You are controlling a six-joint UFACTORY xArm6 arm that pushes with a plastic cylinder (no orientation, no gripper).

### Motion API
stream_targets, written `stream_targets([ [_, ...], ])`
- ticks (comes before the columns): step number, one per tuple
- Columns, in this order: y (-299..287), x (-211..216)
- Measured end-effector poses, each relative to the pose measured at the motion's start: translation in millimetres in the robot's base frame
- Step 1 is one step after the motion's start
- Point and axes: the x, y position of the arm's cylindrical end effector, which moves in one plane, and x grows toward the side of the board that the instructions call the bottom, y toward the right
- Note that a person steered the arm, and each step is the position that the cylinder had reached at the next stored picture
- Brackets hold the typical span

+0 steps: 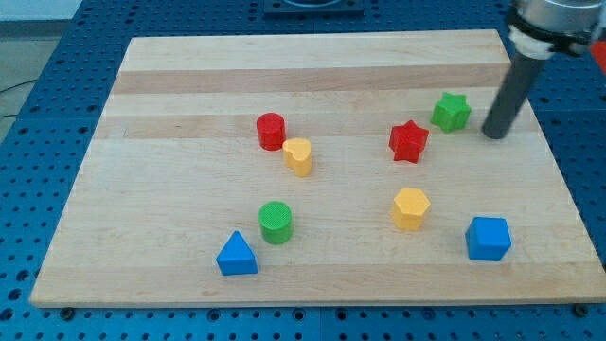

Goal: Move the green star to the right of the red circle

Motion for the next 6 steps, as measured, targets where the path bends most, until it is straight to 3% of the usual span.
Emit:
stream_targets([
  [1,-65.7,-49.1],
  [2,-144.1,-38.3],
  [3,-107.5,-45.8],
  [4,-172.1,23.5],
  [5,-228.8,41.8],
  [6,-267.1,-18.5],
])
